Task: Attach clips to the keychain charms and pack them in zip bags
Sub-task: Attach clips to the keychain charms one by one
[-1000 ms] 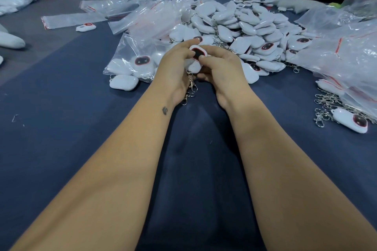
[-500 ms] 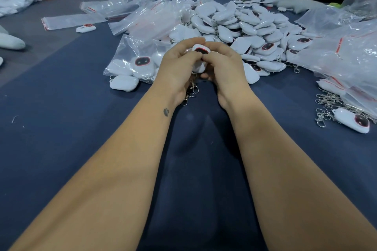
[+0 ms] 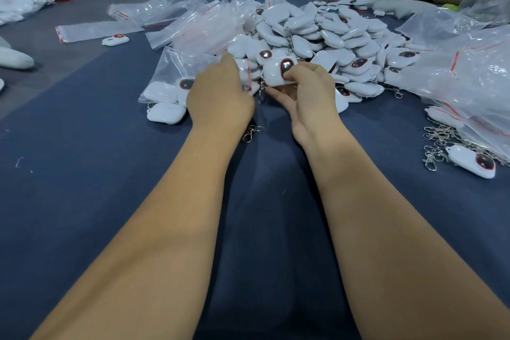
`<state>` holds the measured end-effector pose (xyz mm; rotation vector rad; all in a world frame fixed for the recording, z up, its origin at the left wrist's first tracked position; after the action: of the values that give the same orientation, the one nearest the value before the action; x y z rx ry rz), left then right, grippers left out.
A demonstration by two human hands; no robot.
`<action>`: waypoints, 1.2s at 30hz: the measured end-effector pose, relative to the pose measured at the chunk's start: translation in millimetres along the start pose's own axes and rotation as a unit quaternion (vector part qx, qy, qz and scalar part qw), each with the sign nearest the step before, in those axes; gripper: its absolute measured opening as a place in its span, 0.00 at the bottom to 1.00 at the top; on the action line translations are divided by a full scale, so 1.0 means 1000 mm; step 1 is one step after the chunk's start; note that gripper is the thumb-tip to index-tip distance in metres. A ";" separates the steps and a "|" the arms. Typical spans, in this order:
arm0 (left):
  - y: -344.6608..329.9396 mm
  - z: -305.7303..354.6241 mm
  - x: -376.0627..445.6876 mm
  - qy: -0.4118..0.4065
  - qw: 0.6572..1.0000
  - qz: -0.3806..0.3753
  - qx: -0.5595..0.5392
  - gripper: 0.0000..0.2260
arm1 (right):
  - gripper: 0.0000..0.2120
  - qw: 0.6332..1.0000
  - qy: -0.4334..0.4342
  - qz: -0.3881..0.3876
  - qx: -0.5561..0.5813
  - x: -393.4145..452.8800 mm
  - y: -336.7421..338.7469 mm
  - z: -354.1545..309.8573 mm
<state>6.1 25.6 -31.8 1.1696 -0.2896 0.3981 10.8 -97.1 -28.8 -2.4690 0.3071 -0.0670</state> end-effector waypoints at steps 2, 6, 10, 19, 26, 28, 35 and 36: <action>0.002 -0.002 0.002 0.024 0.998 0.008 -0.059 0.16 | 0.09 1.000 -0.005 -0.019 0.013 -0.001 -0.003 0.002; 0.009 0.001 0.004 0.101 0.946 0.010 -0.309 0.13 | 0.10 0.998 -0.010 -0.062 0.023 -0.006 -0.011 0.008; 0.013 0.002 0.005 0.097 0.907 0.057 -0.406 0.10 | 0.08 0.998 0.005 -0.051 -0.039 -0.006 -0.011 0.012; 0.027 -0.013 0.009 0.134 0.834 -0.013 -0.535 0.21 | 0.12 0.977 0.043 -0.002 -0.211 -0.003 -0.005 0.017; 0.040 -0.043 0.015 0.259 0.704 0.223 -0.622 0.17 | 0.07 0.934 0.057 -0.040 -0.350 -0.006 -0.009 0.020; 0.040 -0.046 0.015 0.281 0.692 0.241 -0.620 0.15 | 0.18 0.926 0.039 -0.069 -0.370 -0.008 -0.012 0.018; 0.023 0.002 0.005 0.112 0.854 0.104 -0.497 0.10 | 0.09 0.831 0.046 -0.146 -0.534 -0.019 -0.024 0.023; 0.017 0.011 0.000 0.048 0.887 0.075 -0.454 0.10 | 0.07 0.850 0.055 -0.142 -0.504 -0.018 -0.022 0.022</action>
<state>-1.8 21.4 -13.7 0.2024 -0.4191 0.3869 0.7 -62.3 -32.5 -3.5607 -0.0135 -0.2188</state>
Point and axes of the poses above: each hand's wrist, its own x-axis towards the middle knuckle, its own y-axis out of the back of the hand, z = x × y, the point moved 1 cm from there along x, towards the middle knuckle, and after that the axes turned 7 degrees about x, right-handed, at the moved point
